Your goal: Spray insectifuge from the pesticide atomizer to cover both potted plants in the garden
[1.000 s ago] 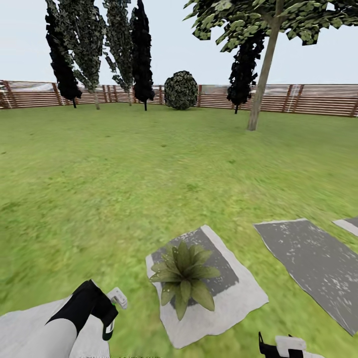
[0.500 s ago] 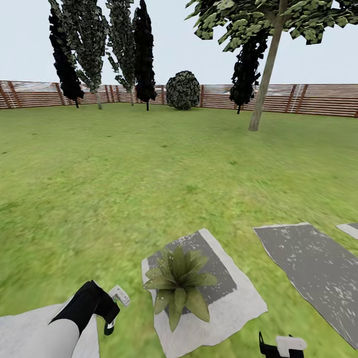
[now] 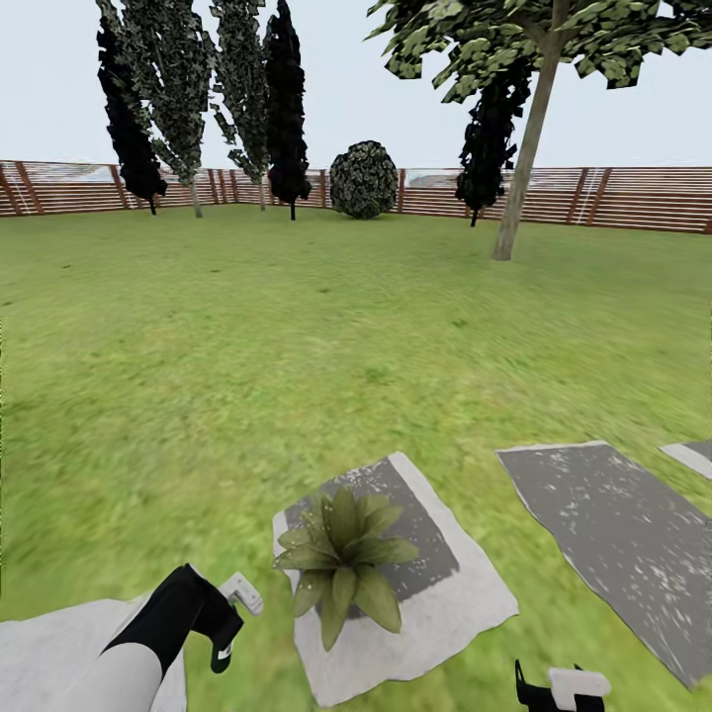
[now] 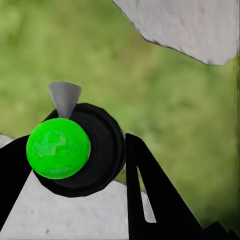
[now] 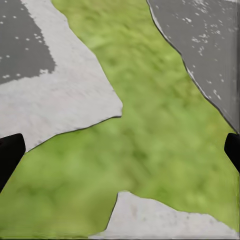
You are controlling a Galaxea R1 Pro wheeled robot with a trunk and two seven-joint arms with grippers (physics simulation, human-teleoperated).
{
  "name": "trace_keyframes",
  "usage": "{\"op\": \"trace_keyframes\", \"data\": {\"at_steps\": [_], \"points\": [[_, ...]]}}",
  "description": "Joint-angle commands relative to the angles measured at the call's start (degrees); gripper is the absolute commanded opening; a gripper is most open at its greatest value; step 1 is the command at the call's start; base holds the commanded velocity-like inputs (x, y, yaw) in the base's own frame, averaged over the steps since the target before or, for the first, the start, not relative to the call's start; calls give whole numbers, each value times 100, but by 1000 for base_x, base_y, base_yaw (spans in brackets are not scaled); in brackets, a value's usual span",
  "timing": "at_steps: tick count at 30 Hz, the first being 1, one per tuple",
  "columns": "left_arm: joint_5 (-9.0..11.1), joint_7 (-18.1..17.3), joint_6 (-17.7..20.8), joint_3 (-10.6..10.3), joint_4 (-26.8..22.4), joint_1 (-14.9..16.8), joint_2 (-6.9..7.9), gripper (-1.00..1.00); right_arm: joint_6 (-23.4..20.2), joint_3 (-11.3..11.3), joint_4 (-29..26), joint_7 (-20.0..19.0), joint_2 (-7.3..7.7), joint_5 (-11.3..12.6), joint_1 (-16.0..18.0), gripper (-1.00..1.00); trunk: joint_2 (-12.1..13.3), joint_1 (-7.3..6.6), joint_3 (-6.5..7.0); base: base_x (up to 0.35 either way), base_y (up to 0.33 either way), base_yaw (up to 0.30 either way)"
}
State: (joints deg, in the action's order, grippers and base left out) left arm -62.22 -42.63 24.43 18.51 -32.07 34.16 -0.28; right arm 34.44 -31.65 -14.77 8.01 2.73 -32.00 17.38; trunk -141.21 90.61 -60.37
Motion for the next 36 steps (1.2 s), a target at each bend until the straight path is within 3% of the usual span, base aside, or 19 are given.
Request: {"op": "trace_keyframes", "data": {"at_steps": [1,7,17,25,36], "points": [[-7,-28,38,25,-9,3,-4,-100,19,-25,10,33,0,-61,8,100,-2,-4,-5,-180,-39,0],[-9,-19,43,29,-18,3,2,-100,19,-25,11,34,0,-61,7,100,-2,-4,-5,-36,-8,24],[0,-25,44,36,-10,3,-21,-100,19,-25,10,34,0,-61,4,100,-2,-4,-5,42,-66,216],[1,-26,37,26,59,3,-24,-100,11,-25,10,34,0,-61,5,100,-2,-4,-5,242,-142,18],[-71,-34,34,-42,86,-92,-12,-100,10,-25,10,34,0,-61,7,100,-2,-4,-5,17,-9,0]]}}
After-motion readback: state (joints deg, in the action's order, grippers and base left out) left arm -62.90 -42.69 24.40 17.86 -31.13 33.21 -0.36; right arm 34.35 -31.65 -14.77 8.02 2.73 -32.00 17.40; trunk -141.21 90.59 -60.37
